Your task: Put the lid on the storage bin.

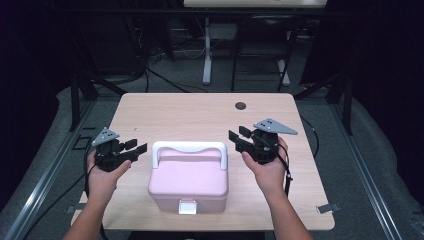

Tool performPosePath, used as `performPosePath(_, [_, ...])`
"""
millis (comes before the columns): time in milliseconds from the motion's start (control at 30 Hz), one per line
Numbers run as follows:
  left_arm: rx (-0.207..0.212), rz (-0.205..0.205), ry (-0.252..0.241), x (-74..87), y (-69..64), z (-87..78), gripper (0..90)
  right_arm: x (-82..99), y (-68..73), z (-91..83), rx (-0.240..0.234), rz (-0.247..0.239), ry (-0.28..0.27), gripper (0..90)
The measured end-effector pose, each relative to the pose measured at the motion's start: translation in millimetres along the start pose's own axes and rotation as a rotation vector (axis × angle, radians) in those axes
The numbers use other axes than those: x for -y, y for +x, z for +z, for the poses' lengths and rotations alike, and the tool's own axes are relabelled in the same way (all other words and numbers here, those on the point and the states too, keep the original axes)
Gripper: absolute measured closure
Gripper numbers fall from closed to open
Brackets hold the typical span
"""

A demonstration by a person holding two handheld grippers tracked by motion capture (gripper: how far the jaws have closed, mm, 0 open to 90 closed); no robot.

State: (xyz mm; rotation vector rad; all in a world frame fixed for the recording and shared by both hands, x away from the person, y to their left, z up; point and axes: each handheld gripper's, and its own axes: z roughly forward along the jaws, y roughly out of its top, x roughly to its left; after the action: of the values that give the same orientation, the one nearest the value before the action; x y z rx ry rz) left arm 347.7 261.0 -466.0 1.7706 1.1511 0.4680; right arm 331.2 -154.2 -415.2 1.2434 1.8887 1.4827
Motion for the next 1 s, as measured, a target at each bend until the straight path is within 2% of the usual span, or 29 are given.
performPosePath(167, [-0.011, -0.009, 0.011, 7.2, 8.3, 4.2, 51.4, 1.6, 3.7, 3.7, 0.002, -0.013, 0.017, 56.7])
performPosePath(367, [-0.014, -0.004, 0.016, 15.4, 8.4, 8.4, 51.3, 13.1, 3.0, 0.6, 0.017, -0.035, 0.01, 56.2])
performPosePath(600, [-0.006, 0.001, 0.042, 25.2, 8.2, 12.7, 50.1, 33.8, -8.9, -5.2, 0.066, -0.028, 0.035, 55.2])
performPosePath(733, [-0.005, -0.006, 0.052, 28.4, 9.3, 11.8, 49.2, 45.6, -15.0, -8.2, 0.11, -0.05, 0.042, 54.0])
performPosePath(867, [-0.011, -0.022, 0.045, 32.6, 11.4, 13.4, 48.8, 59.3, -18.8, -10.7, 0.122, -0.045, 0.036, 52.5])
performPosePath(1000, [-0.003, -0.014, 0.055, 34.5, 10.2, 15.4, 48.8, 75.0, -24.1, -7.7, 0.141, -0.041, 0.074, 51.0])
